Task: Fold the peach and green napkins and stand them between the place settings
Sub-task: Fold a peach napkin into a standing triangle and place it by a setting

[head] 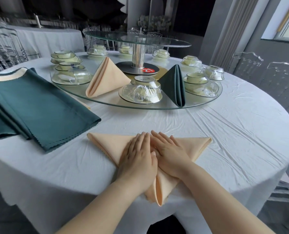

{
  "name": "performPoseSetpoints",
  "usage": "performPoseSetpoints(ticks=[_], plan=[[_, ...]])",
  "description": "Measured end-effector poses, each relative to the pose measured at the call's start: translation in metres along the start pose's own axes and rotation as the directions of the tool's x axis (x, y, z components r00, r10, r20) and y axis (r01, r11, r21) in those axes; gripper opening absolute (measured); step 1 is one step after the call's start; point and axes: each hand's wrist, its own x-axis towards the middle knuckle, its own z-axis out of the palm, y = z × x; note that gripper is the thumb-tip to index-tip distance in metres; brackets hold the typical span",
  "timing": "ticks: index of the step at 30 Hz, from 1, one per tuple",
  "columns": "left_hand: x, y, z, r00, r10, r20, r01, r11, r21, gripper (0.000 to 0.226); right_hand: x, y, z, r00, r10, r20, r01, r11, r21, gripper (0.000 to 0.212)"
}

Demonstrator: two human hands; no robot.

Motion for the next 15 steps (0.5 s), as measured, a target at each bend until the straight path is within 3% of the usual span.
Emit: performPoseSetpoints(ticks=[7, 15], plan=[[0.008, -0.014, -0.004, 0.995, -0.088, 0.044, 0.072, 0.96, 0.271, 0.061, 0.001, -0.002, 0.002, 1.0, 0.0, 0.009, 0.001, 0.996, -0.087, 0.046], [0.006, -0.073, -0.037, 0.946, -0.321, 0.054, 0.278, 0.882, 0.381, 0.062, 0.001, -0.003, 0.002, 1.0, 0.004, -0.001, -0.004, 0.996, -0.088, 0.045]])
